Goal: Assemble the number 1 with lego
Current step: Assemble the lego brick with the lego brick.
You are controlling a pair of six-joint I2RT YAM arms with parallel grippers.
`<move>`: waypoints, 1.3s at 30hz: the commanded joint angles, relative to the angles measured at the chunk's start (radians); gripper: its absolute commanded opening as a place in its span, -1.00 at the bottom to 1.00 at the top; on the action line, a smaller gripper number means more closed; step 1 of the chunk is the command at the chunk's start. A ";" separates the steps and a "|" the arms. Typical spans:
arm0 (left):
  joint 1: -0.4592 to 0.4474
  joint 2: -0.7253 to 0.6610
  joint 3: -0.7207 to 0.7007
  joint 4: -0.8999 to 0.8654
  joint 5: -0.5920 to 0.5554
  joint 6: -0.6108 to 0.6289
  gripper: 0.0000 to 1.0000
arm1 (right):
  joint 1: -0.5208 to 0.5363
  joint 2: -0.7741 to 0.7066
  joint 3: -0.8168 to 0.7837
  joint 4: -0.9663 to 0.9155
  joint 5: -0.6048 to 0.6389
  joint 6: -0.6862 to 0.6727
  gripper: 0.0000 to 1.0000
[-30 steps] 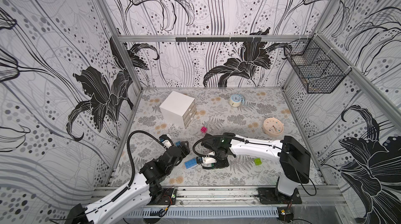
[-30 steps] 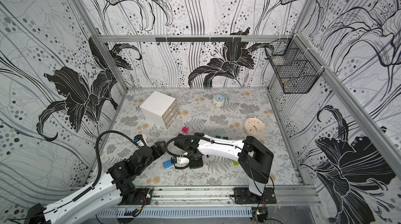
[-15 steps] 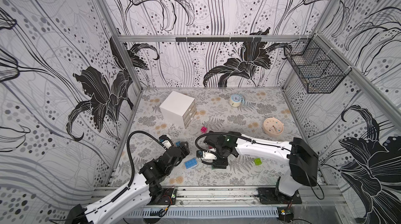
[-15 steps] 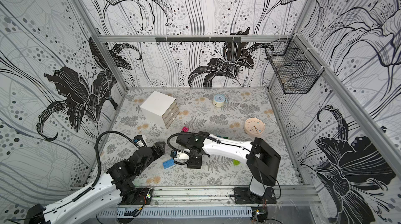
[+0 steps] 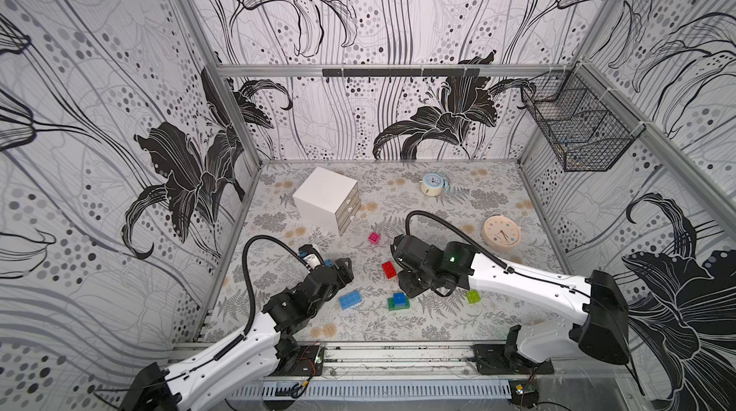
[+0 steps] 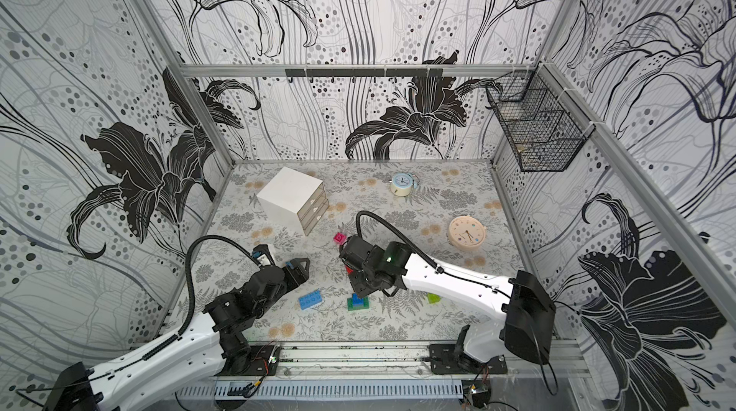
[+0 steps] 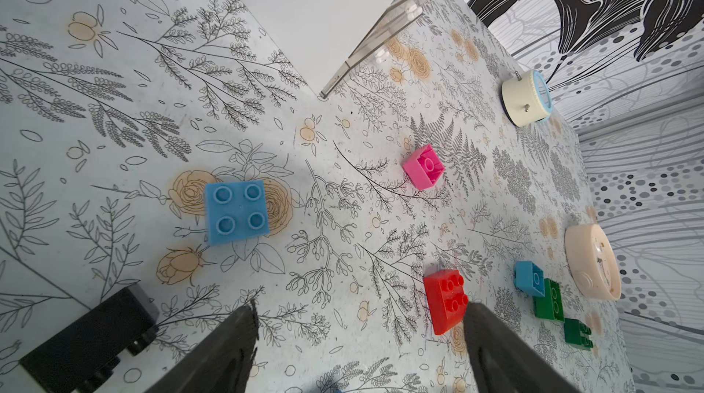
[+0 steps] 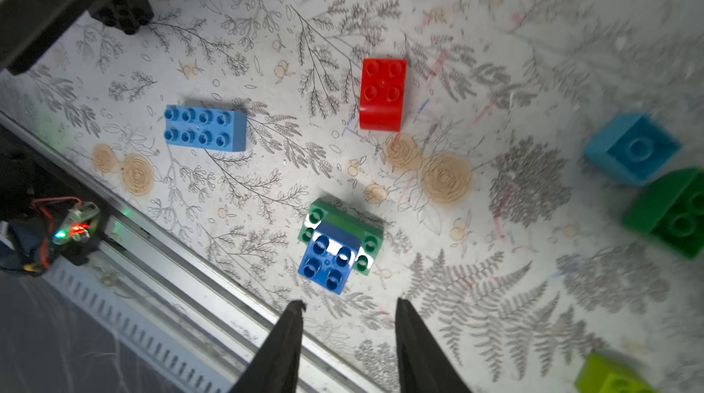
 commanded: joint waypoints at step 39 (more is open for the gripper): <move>0.008 0.137 0.169 0.019 0.042 0.183 0.74 | 0.003 0.185 0.084 -0.089 -0.030 0.168 -0.13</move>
